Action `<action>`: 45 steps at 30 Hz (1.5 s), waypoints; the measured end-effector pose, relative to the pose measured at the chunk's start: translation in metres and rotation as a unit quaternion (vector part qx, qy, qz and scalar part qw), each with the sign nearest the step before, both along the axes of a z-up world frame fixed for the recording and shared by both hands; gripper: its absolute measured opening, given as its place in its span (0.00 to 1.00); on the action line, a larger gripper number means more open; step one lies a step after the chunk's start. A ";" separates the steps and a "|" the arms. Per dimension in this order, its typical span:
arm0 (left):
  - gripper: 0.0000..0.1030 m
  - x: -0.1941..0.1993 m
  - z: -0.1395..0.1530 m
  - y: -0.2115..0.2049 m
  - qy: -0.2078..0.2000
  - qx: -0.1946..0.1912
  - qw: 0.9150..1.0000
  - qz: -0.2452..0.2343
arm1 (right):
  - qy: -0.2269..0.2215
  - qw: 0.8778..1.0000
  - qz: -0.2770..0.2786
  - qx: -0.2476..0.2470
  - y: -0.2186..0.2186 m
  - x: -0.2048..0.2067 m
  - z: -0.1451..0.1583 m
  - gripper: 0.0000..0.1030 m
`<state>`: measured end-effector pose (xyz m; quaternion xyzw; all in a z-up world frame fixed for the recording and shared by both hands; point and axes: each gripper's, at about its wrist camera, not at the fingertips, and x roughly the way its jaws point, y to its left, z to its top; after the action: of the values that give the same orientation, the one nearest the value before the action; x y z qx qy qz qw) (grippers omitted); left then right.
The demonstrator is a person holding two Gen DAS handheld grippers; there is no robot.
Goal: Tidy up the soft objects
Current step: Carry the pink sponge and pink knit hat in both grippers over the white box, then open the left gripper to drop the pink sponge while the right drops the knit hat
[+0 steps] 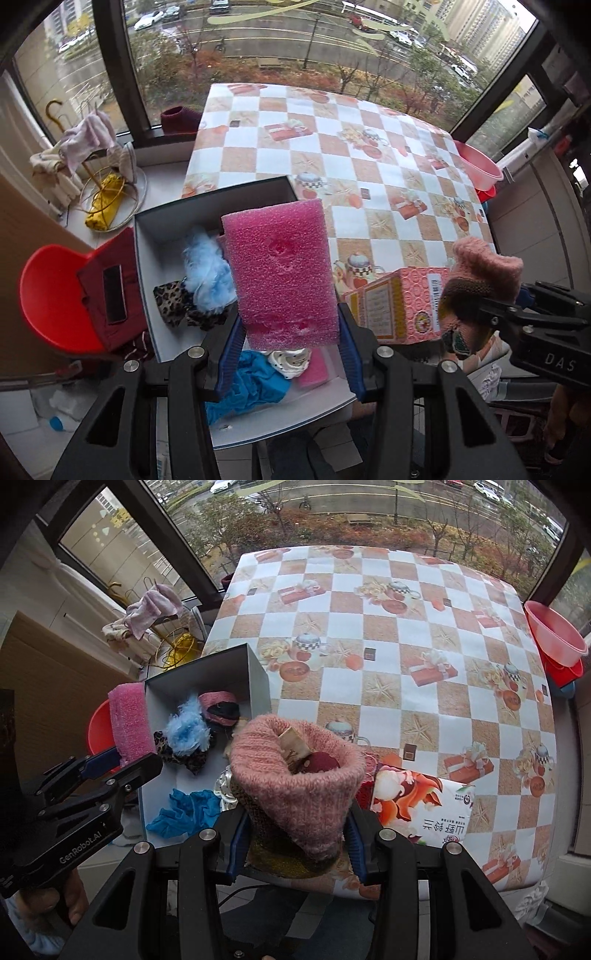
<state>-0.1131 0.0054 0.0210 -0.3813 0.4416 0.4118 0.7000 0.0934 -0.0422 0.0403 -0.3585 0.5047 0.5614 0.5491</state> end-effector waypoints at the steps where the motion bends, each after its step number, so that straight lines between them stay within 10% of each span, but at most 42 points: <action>1: 0.50 -0.005 -0.003 0.000 0.003 -0.003 1.000 0.008 | -0.001 1.000 0.008 -0.001 0.003 -0.005 -0.001 0.44; 45: 0.50 -0.044 -0.090 0.029 0.069 -0.082 0.991 0.075 | 0.006 0.991 0.111 -0.074 0.076 -0.104 -0.069 0.44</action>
<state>-0.1571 0.0346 -0.0692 -0.4401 0.4916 0.4506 0.6014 -0.0111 0.0334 -0.0290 -0.4486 0.5051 0.5824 0.4521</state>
